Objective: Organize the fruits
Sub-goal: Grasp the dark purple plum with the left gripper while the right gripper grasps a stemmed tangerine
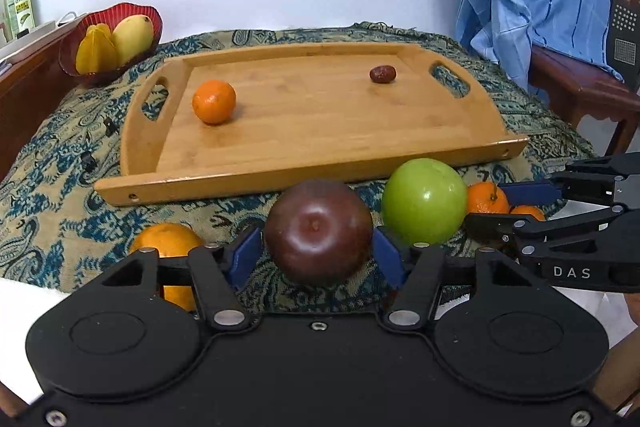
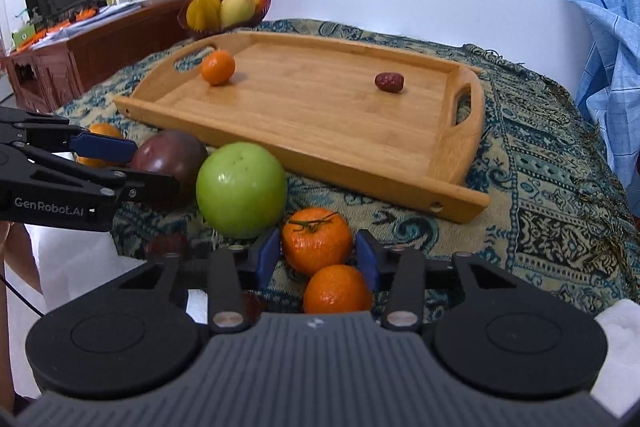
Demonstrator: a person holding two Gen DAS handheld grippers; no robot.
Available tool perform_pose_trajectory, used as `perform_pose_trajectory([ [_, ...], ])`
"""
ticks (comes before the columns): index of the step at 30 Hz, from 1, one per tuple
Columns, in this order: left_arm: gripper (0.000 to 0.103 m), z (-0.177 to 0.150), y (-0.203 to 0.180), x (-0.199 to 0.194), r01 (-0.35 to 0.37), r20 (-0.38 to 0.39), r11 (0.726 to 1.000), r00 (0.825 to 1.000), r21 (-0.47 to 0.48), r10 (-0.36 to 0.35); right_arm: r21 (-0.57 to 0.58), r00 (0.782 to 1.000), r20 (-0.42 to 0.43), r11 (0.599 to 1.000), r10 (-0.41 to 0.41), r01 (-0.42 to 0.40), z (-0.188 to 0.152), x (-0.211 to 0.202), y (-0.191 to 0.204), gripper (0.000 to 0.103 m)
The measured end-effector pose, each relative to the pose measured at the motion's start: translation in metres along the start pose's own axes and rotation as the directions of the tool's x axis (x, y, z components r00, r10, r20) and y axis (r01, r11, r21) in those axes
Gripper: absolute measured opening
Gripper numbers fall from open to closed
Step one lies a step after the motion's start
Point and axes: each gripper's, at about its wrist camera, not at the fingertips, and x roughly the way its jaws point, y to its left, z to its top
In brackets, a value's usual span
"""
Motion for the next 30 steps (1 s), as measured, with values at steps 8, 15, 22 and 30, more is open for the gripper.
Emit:
perform_pose_trajectory([
  [8,0.061,-0.003,-0.006,0.009,-0.027,0.016,1.000,1.000,0.011,0.027,0.009,1.000,0.003,1.000,-0.002,0.002,0.003,0.002,0.000,0.042],
  [15,0.058,0.001,-0.006,0.007,-0.038,0.011,0.999,0.999,0.007,0.038,0.056,0.999,0.036,0.998,0.000,-0.002,0.011,-0.003,-0.008,0.042],
  [22,0.057,0.007,0.001,-0.001,-0.052,0.034,0.998,0.998,-0.025,0.053,0.115,0.994,0.100,0.993,-0.033,0.021,0.024,-0.008,-0.017,0.042],
  [30,0.057,0.031,0.009,-0.014,-0.065,0.092,0.997,0.993,-0.046,0.069,0.202,0.989,0.125,0.978,-0.075,0.049,0.047,0.005,-0.026,0.042],
])
